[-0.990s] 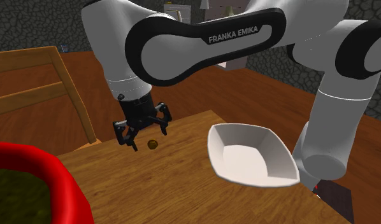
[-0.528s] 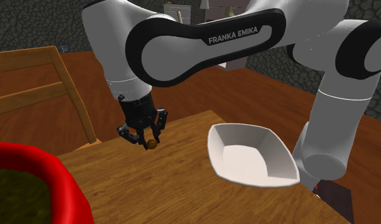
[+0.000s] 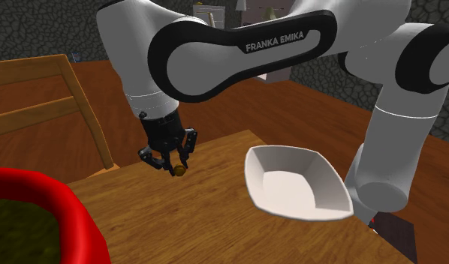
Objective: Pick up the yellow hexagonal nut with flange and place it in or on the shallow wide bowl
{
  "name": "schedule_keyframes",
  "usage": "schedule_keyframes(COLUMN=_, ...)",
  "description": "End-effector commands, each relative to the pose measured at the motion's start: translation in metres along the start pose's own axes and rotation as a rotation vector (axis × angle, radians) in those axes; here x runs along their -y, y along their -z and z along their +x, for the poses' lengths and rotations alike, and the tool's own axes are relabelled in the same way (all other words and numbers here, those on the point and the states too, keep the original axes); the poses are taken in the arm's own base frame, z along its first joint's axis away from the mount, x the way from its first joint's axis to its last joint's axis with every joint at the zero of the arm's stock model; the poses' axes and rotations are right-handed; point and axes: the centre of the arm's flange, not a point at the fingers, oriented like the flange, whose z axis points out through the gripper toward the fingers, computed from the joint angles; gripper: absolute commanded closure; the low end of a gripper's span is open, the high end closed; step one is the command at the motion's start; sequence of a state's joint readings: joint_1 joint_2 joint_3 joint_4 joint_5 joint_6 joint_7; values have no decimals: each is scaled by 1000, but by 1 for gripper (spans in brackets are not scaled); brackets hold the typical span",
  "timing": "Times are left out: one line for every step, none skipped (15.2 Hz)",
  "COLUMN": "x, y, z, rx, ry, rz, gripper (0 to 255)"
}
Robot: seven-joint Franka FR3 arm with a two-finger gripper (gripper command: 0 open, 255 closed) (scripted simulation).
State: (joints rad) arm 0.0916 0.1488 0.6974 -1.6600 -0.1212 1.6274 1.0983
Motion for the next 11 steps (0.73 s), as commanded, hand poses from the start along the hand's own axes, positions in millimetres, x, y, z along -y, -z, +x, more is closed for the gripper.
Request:
schedule_keyframes(x=-1, y=5, z=0, rx=0, ry=0, rz=0, gripper=255)
schedule_keyframes(x=-2, y=10, z=-1, rx=0, ry=0, rz=0, gripper=255)
schedule_keyframes(x=-2, y=16, z=-1, rx=0, ry=0, rz=0, gripper=255)
schedule_keyframes(x=-3, y=21, z=-1, rx=0, ry=0, rz=0, gripper=255)
schedule_keyframes(x=-4, y=26, z=-1, rx=0, ry=0, rz=0, gripper=255)
schedule_keyframes(x=-4, y=31, z=-1, rx=0, ry=0, rz=0, gripper=255)
schedule_keyframes(x=-5, y=36, z=-2, rx=0, ry=0, rz=0, gripper=255)
schedule_keyframes(x=-6, y=42, z=-2, rx=0, ry=0, rz=0, gripper=255)
schedule_keyframes(x=-7, y=47, z=-2, rx=0, ry=0, rz=0, gripper=255)
schedule_keyframes(x=-7, y=52, z=-2, rx=0, ry=0, rz=0, gripper=255)
schedule_keyframes(x=-8, y=57, z=-3, rx=0, ry=0, rz=0, gripper=255)
